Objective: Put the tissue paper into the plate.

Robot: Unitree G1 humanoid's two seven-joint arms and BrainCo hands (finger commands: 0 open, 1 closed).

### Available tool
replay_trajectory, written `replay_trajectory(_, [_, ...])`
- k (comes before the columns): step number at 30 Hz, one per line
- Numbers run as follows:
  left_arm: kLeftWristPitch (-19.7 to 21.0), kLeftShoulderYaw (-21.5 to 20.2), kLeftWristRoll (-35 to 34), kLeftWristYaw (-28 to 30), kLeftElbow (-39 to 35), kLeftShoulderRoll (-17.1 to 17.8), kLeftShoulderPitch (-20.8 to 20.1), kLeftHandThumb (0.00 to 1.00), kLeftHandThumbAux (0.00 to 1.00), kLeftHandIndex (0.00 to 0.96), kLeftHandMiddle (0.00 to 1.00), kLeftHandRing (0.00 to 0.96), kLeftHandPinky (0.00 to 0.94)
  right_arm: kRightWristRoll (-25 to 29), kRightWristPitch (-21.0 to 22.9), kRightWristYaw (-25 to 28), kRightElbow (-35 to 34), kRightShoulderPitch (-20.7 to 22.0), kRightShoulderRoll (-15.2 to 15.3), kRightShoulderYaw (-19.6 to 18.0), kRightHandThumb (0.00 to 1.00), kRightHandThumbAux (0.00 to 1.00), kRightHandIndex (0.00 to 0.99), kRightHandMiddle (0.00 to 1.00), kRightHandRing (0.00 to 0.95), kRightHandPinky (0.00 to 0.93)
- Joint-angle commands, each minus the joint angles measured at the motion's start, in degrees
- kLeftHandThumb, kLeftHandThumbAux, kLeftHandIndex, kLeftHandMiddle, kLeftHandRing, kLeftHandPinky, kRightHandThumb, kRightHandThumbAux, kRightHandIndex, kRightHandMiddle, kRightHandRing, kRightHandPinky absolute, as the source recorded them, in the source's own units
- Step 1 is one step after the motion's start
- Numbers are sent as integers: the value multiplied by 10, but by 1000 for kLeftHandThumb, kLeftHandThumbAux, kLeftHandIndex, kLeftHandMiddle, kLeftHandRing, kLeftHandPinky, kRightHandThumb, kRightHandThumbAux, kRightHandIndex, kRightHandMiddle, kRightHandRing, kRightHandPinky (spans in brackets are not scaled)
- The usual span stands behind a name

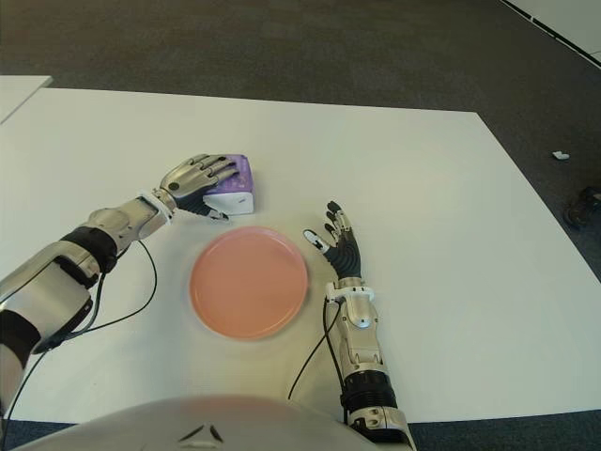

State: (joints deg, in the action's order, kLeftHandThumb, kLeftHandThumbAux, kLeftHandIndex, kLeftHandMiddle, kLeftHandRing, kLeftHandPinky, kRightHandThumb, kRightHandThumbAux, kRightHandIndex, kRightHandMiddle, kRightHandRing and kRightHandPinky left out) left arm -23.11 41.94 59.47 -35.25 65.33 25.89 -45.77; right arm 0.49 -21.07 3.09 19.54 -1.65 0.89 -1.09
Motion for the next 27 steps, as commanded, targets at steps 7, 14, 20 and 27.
replay_trajectory(7, [33,35,22,-91,33,-17,-11,70,389,0,0,0,0,9,42,6,44,-41,-9,3,0,652,0,7,0,0])
replay_trajectory(14, [46,45,22,-131,49,-26,-15,71,398,0,0,0,0,7,43,6,40,-43,-9,5,0,663,0,6,0,0])
replay_trajectory(20, [49,51,19,-143,59,-30,-18,75,401,0,0,0,0,5,45,5,39,-42,-9,6,0,669,0,6,0,0])
replay_trajectory(27, [56,61,24,-145,71,-37,-16,72,405,0,0,0,0,4,47,5,35,-44,-9,7,0,675,0,4,0,0])
